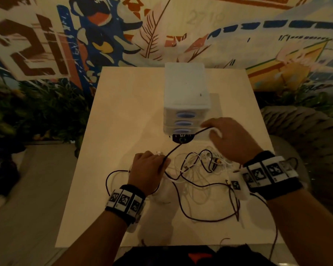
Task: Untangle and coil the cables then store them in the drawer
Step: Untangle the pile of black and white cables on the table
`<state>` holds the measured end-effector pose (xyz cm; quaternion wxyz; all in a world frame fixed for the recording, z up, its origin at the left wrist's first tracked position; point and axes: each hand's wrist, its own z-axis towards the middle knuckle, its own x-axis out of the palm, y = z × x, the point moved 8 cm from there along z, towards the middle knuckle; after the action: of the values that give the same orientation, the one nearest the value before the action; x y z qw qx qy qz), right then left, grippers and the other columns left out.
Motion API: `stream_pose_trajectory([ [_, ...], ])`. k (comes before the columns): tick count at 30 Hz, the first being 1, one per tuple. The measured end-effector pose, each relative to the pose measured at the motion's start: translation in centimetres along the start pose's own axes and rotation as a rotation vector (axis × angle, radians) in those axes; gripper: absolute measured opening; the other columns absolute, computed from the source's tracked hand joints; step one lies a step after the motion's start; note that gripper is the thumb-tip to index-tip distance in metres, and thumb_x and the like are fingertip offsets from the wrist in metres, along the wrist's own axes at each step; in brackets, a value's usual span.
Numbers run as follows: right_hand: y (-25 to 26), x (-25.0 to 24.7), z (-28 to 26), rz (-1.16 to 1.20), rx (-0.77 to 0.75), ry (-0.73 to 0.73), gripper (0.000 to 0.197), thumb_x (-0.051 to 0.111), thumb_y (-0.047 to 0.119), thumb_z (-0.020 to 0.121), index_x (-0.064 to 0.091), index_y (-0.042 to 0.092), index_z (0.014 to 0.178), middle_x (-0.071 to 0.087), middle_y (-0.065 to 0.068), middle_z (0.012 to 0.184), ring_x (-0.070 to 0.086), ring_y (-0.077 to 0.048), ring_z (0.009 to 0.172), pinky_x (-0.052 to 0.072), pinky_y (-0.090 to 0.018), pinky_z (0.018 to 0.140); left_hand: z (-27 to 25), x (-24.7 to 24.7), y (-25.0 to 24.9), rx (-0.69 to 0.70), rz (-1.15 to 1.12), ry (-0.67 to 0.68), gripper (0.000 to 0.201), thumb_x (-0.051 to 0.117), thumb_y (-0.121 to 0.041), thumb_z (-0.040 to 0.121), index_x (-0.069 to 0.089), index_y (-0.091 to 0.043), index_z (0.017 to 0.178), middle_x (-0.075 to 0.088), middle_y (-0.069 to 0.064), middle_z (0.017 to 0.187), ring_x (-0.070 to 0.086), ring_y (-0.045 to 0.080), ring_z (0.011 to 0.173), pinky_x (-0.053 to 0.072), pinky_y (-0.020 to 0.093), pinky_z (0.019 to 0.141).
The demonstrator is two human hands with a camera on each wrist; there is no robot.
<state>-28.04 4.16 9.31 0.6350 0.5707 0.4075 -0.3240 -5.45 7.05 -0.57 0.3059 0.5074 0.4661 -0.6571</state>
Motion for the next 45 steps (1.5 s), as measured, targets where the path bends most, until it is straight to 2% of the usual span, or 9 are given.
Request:
stream_pose_trajectory([
  [5,7.3,5.2,-0.9,-0.037,-0.221,0.147,0.036,0.042,0.049,0.100,0.053,0.025,0.075,0.051,0.007,0.066,0.049,-0.014,0.063,0.046,-0.040,0.063,0.1,-0.3,0.6,-0.019,0.015,-0.011,0.044,0.043,-0.043,0.101,0.067,-0.022,0.071,0.059,-0.003,0.059,0.057,0.025,0.073,0.044,0.039,0.072],
  [9,9.9,3.3,-0.1,0.028,-0.341,0.115,0.034,0.048,0.051,0.101,0.046,0.031,0.074,0.045,0.008,0.063,0.040,-0.007,0.059,0.034,-0.032,0.057,-0.2,2.2,2.0,-0.052,-0.007,0.232,0.034,0.045,-0.045,0.104,0.067,-0.025,0.088,0.056,-0.004,0.070,0.055,0.023,0.081,0.038,0.036,0.069],
  [18,3.8,-8.8,2.4,0.016,-0.081,-0.331,0.033,0.053,0.038,0.101,0.061,0.015,0.078,0.054,-0.004,0.072,0.054,-0.027,0.075,0.035,-0.032,0.069,0.8,2.3,2.3,-0.105,-0.082,0.334,0.041,0.044,-0.052,0.103,0.068,-0.022,0.089,0.067,0.000,0.086,0.060,0.020,0.081,0.051,0.036,0.073],
  [20,0.6,-8.7,2.4,-0.036,-0.004,-0.257,0.034,0.055,0.031,0.103,0.067,0.006,0.083,0.062,-0.008,0.074,0.060,-0.034,0.078,0.037,-0.031,0.071,0.7,2.4,2.7,-0.125,-0.109,0.312,0.046,0.039,-0.055,0.103,0.068,-0.022,0.086,0.065,-0.001,0.082,0.060,0.019,0.079,0.049,0.036,0.069],
  [26,-5.4,-2.4,0.5,-0.146,0.234,0.107,0.021,0.052,0.040,0.099,0.068,0.026,0.097,0.072,-0.002,0.097,0.066,-0.028,0.093,0.047,-0.032,0.077,1.1,0.3,1.5,-0.122,-0.131,0.178,0.047,0.033,-0.050,0.106,0.071,-0.024,0.096,0.065,-0.006,0.083,0.058,0.016,0.082,0.044,0.032,0.071],
  [31,2.1,1.6,0.2,-0.042,-0.011,0.082,0.045,0.052,0.055,0.098,0.061,0.026,0.131,0.069,0.000,0.123,0.063,-0.022,0.109,0.049,-0.037,0.093,1.7,-0.1,0.3,-0.129,-0.057,0.253,0.055,0.025,-0.057,0.105,0.070,-0.026,0.100,0.074,-0.002,0.086,0.067,0.020,0.078,0.054,0.038,0.074],
  [37,6.1,3.1,1.4,-0.132,-0.038,-0.047,0.093,0.061,0.049,0.082,0.013,0.028,0.160,0.039,-0.009,0.156,0.036,-0.035,0.143,0.030,-0.056,0.116,1.8,-1.0,-0.7,-0.016,-0.048,0.135,0.059,0.023,-0.062,0.102,0.072,-0.030,0.100,0.074,-0.006,0.076,0.068,0.017,0.065,0.055,0.036,0.062],
  [41,10.7,2.3,0.1,-0.328,-0.316,-0.141,0.061,0.066,0.034,0.076,0.058,0.025,0.136,0.046,-0.010,0.152,0.024,-0.039,0.150,0.014,-0.066,0.118,1.5,-2.7,-1.6,0.013,-0.119,0.042,0.052,0.032,-0.053,0.096,0.077,-0.027,0.102,0.074,-0.001,0.078,0.067,0.024,0.064,0.052,0.035,0.056],
  [45,10.9,7.2,-0.9,-0.183,-0.374,0.196,0.048,0.045,0.033,0.093,0.057,0.017,0.137,0.068,-0.005,0.123,0.055,-0.027,0.126,0.027,-0.053,0.117,2.3,-4.3,-2.5,0.057,-0.009,0.000,0.018,0.060,-0.020,0.082,0.070,-0.008,0.072,0.064,0.010,0.058,0.062,0.033,0.049,0.035,0.029,0.048],
])
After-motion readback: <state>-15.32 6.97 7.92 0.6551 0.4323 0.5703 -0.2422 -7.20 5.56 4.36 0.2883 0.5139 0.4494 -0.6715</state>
